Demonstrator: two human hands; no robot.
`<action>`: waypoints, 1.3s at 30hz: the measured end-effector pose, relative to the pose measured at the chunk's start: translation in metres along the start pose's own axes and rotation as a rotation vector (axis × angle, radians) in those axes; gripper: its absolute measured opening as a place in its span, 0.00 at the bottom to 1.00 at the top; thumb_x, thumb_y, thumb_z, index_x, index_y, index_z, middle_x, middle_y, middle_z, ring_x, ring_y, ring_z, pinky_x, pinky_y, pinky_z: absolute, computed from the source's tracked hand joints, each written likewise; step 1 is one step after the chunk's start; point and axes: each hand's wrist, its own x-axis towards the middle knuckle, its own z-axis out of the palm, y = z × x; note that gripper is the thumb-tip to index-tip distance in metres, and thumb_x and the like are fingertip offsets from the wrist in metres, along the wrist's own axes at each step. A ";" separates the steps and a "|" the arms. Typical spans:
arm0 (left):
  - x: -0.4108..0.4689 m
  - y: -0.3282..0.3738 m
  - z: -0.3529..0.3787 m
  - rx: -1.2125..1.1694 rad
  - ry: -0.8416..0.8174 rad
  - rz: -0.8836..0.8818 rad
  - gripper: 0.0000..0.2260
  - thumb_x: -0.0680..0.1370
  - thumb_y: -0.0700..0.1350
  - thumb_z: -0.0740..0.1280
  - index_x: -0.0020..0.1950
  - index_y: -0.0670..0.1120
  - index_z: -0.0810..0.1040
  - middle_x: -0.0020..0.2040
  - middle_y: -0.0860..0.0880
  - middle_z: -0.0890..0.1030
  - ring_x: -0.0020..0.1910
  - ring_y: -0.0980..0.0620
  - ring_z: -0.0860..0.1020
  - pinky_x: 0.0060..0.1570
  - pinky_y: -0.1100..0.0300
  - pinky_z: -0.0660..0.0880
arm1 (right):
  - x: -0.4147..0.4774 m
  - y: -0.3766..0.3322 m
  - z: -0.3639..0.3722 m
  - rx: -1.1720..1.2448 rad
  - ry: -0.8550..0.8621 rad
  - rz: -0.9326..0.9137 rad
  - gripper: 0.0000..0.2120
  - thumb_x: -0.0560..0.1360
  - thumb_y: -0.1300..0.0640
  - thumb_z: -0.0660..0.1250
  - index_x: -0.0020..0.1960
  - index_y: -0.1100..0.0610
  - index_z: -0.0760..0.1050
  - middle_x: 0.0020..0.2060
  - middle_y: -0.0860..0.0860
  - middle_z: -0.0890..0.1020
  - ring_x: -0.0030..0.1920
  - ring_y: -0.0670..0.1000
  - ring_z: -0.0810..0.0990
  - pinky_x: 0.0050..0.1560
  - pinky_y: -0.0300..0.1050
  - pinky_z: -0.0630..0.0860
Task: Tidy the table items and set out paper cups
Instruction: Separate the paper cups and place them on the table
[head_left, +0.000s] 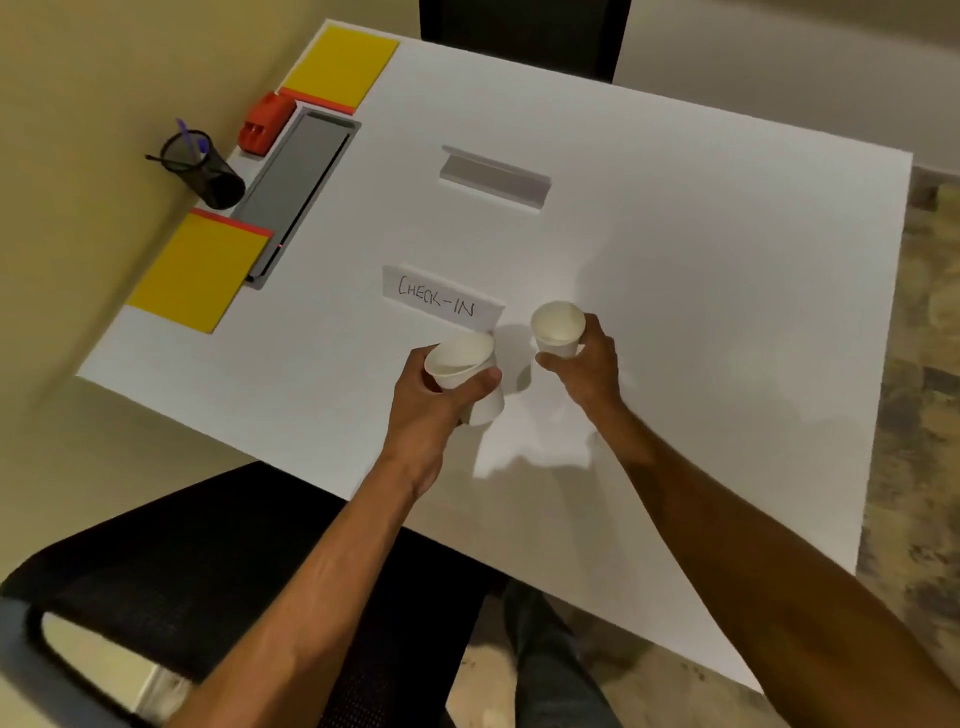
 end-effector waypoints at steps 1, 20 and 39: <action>0.001 -0.002 0.002 -0.001 0.014 -0.008 0.30 0.64 0.48 0.80 0.63 0.49 0.74 0.58 0.48 0.81 0.57 0.46 0.81 0.54 0.41 0.80 | 0.004 0.002 0.003 0.010 0.001 -0.007 0.35 0.64 0.58 0.81 0.67 0.55 0.70 0.59 0.55 0.79 0.59 0.57 0.78 0.55 0.49 0.77; 0.006 -0.019 0.004 -0.001 0.081 -0.047 0.32 0.62 0.49 0.80 0.63 0.48 0.74 0.58 0.48 0.81 0.58 0.46 0.80 0.54 0.38 0.79 | 0.025 0.030 0.016 -0.070 -0.010 -0.092 0.38 0.63 0.57 0.82 0.69 0.54 0.68 0.61 0.56 0.78 0.62 0.56 0.76 0.55 0.41 0.72; -0.035 -0.009 -0.003 0.137 -0.116 0.092 0.30 0.60 0.53 0.81 0.59 0.55 0.75 0.53 0.53 0.83 0.53 0.52 0.81 0.42 0.59 0.76 | -0.095 0.011 -0.066 -0.084 0.101 -0.182 0.29 0.69 0.57 0.78 0.67 0.52 0.72 0.62 0.51 0.74 0.60 0.50 0.76 0.57 0.47 0.78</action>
